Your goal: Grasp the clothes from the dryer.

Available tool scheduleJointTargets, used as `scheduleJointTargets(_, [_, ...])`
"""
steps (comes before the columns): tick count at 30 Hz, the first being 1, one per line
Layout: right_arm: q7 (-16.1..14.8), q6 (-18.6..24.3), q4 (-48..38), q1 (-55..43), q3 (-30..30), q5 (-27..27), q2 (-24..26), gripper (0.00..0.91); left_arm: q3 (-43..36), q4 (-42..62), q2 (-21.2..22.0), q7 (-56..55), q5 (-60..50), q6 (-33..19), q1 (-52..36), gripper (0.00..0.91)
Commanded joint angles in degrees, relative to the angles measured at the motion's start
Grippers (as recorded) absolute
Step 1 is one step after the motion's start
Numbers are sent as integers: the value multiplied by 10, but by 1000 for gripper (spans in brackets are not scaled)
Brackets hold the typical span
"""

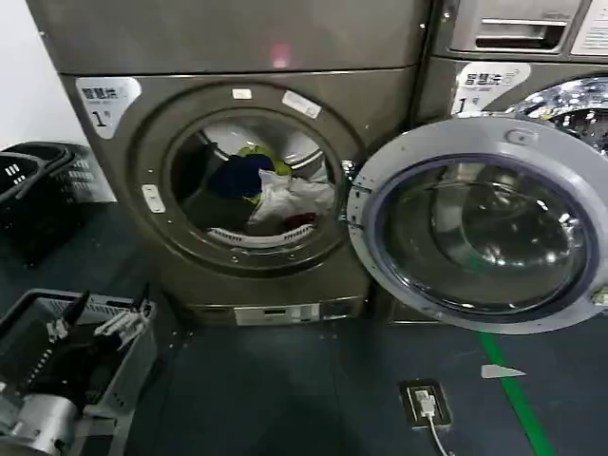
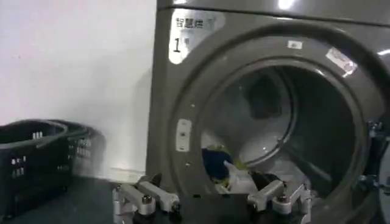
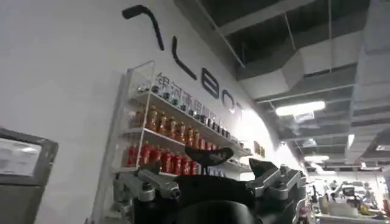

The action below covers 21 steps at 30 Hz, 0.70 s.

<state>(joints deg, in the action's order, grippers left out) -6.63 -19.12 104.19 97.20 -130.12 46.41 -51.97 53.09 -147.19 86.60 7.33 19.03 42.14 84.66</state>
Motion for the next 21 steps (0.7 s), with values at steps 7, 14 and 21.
scheduleJointTargets(7, [-2, 21, 3, 1, 3, 4, -3, 907, -3, -4, -2, 6, -3, -4, -1, 907])
scheduleJointTargets(14, [-19, 41, 8, 0, 5, 19, -6, 907, -3, -2, -5, 10, -2, -13, -8, 907])
scheduleJointTargets(21, [-25, 71, 4, 2, 8, 17, -10, 907, -11, 2, -6, 19, -3, -22, -14, 907])
